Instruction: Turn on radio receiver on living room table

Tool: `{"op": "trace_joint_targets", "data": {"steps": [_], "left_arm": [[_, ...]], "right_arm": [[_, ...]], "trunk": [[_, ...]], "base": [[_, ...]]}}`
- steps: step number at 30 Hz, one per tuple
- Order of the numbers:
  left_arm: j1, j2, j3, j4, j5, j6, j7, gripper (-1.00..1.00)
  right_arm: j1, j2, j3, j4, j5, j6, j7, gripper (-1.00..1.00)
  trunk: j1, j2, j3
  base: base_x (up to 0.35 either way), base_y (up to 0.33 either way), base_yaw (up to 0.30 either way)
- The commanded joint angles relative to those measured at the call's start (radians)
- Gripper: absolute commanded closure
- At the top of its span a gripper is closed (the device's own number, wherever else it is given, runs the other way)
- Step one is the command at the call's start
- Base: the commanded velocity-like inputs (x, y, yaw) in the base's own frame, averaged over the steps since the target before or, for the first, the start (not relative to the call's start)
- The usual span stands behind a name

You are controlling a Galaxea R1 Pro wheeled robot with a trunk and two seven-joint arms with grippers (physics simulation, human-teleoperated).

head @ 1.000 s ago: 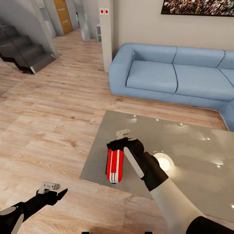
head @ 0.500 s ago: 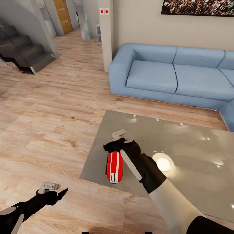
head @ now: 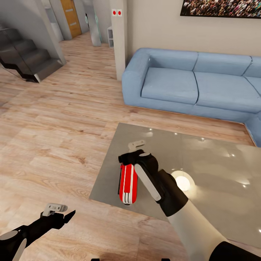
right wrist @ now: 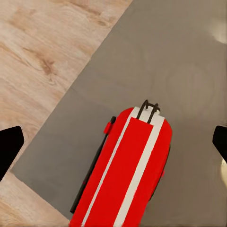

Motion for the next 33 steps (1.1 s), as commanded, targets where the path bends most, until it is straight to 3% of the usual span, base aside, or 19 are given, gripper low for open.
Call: {"op": "trace_joint_targets", "data": {"steps": [1, 9, 33], "left_arm": [[0.000, 0.000, 0.000, 0.000, 0.000, 0.000, 0.000, -1.00], [0.000, 0.000, 0.000, 0.000, 0.000, 0.000, 0.000, -1.00], [0.000, 0.000, 0.000, 0.000, 0.000, -0.001, 0.000, -1.00]], "right_arm": [[0.000, 0.000, 0.001, -0.006, -0.020, 0.009, -0.016, -1.00], [0.000, 0.000, 0.003, -0.018, -0.055, 0.025, -0.051, -1.00], [0.000, 0.000, 0.003, -0.025, -0.057, 0.028, -0.078, -1.00]], "trunk": [[0.000, 0.000, 0.000], [0.000, 0.000, -0.002], [0.000, 0.000, -0.002]], "base": [[0.000, 0.000, 0.167], [0.000, 0.000, 0.167], [0.000, 0.000, 0.005]]}}
